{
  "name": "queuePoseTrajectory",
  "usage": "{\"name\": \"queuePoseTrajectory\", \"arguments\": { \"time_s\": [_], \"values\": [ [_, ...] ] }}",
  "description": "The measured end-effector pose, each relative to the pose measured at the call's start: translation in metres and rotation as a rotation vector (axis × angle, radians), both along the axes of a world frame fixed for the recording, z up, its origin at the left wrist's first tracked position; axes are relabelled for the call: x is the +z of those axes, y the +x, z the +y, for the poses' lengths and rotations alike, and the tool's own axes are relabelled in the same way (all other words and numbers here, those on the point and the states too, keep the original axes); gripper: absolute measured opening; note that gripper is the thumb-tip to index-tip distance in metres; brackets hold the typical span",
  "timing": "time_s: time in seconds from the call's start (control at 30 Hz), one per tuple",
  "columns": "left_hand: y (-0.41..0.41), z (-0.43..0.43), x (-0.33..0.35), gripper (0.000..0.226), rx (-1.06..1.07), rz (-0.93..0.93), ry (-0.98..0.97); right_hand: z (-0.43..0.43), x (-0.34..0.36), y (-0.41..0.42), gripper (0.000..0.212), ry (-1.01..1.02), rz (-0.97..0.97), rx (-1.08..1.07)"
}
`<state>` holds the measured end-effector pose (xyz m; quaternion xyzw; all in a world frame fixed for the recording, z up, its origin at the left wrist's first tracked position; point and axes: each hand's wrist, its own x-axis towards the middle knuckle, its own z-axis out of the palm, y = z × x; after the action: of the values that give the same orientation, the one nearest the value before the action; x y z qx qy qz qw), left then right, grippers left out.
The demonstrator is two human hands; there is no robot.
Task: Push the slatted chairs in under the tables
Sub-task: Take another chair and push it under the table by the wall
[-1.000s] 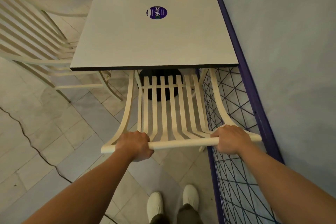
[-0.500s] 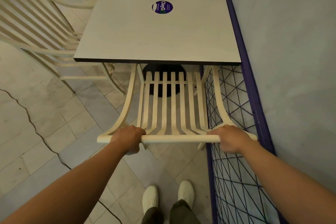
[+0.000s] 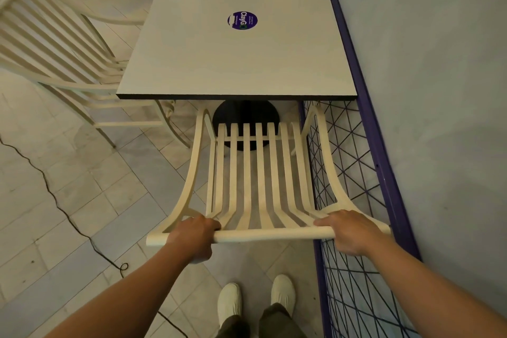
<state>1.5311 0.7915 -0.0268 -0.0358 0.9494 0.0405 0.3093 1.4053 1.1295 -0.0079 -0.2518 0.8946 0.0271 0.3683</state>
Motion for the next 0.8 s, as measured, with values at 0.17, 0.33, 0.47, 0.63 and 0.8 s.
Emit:
{"name": "queuePoseTrajectory", "arguments": {
  "time_s": [0.17,0.33,0.47,0.63,0.8],
  "values": [
    [0.018,0.003,0.005,0.036,0.024,0.062,0.044,0.007,-0.003,0.016,0.067,-0.024,0.016,0.019],
    [0.023,0.0,-0.001,0.072,0.0,0.107,0.048,0.01,-0.003,0.018,0.079,-0.114,0.031,0.02],
    [0.022,0.0,-0.002,0.097,0.002,0.143,0.063,0.009,0.003,0.018,0.103,-0.159,0.05,0.017],
    [0.02,0.002,-0.001,0.097,0.025,0.158,0.037,0.008,0.003,0.018,0.094,-0.166,0.077,0.038],
    [0.012,0.003,0.003,0.097,-0.012,0.156,0.002,0.006,0.003,0.01,0.093,-0.158,0.083,0.044]
  ]
}}
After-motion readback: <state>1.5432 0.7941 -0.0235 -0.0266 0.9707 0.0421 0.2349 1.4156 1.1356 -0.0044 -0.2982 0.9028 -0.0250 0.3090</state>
